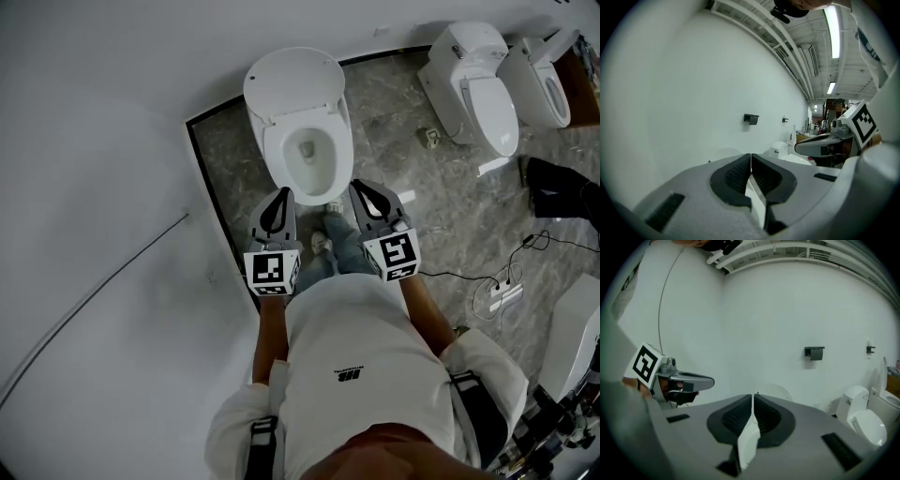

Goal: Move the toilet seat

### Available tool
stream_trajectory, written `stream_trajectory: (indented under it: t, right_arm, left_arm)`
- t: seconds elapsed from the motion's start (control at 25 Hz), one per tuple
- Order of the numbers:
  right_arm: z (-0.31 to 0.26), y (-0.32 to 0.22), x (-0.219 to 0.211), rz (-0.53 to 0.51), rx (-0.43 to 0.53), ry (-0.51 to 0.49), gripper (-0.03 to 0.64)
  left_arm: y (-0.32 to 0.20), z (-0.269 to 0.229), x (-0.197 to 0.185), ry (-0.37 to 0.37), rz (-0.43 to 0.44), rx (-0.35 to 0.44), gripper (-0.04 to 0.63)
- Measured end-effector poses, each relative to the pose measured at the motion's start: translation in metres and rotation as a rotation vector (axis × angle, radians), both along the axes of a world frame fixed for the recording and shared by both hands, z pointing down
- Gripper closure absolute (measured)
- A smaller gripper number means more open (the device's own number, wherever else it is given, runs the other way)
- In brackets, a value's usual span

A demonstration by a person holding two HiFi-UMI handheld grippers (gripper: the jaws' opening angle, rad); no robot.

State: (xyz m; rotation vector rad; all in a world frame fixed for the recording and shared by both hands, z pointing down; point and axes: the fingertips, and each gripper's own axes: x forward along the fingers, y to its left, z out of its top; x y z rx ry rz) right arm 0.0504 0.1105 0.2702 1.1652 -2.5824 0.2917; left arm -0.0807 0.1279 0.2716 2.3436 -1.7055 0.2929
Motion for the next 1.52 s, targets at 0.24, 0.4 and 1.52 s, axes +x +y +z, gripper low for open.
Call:
stream_trajectory:
  t: [0.24,0.4,1.52]
  right_arm:
    - [0.033,-0.032,-0.005,-0.012,-0.052,0.005,0.58]
    - [0.056,-0.047,-0.008,-0.019,-0.09,0.014,0.58]
    - [0.248,-0.079,-0.016,-0.073,-0.378,0.117,0.578]
  left_arm:
    - [-0.03,0.027,-0.006,-0.02,-0.032,-0.045,0.565]
    - [-0.045,0.049,-0.009,-0.026,-0.043,-0.081,0.565]
    - [-0.084,0.221,-0.011,0.001,-0.091,-0.33,0.563]
